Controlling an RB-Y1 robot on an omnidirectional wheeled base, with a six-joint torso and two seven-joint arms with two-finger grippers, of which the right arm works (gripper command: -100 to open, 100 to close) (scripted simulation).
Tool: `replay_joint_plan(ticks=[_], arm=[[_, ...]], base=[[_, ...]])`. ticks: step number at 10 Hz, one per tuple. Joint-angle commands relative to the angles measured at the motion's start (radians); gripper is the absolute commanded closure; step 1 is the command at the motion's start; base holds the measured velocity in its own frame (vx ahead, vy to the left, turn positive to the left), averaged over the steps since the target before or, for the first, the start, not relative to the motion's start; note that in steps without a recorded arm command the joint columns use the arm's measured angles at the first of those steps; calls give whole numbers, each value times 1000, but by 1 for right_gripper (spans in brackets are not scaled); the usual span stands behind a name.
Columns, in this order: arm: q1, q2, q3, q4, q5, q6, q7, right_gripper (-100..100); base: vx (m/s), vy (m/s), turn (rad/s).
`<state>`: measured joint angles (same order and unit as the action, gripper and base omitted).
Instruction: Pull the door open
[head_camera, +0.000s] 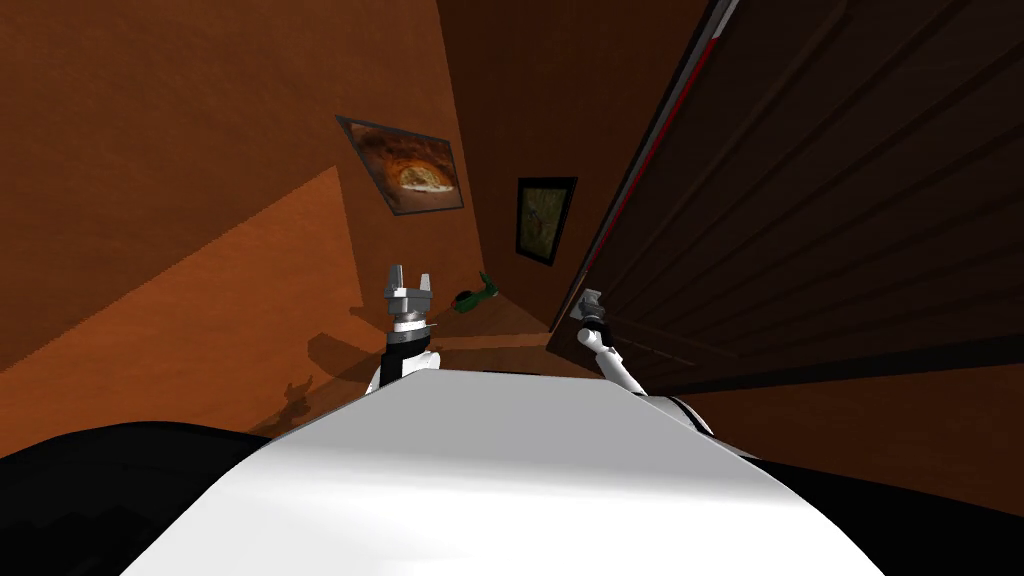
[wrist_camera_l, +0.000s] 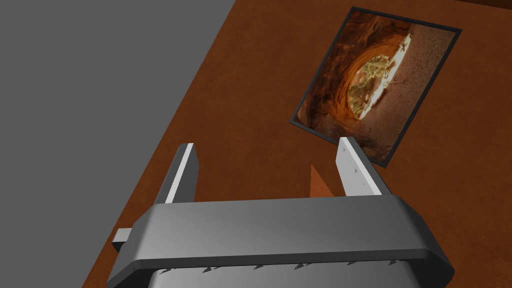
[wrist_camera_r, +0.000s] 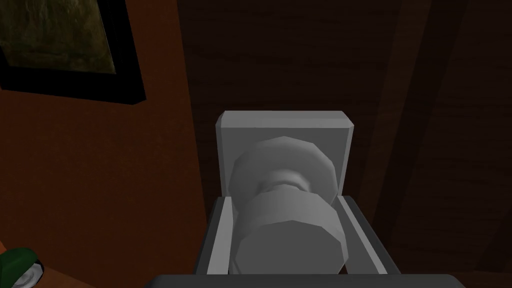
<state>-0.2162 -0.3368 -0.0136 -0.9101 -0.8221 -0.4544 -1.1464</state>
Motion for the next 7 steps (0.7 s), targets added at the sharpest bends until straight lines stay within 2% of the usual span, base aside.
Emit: replay_joint_plan(ticks=[1,2,3,7], arm=[[8,-7,16,-19,0,8,-17,100],[6,-3,10,-12,0,6,-8,100],[14,-9,30,-21,3,10,-23,100],[27,-30,72,-45,10,12,-58,100]], base=[[-266,-54,111],[-125,-15,41],[-154,-25,81],[-224,-44,106]])
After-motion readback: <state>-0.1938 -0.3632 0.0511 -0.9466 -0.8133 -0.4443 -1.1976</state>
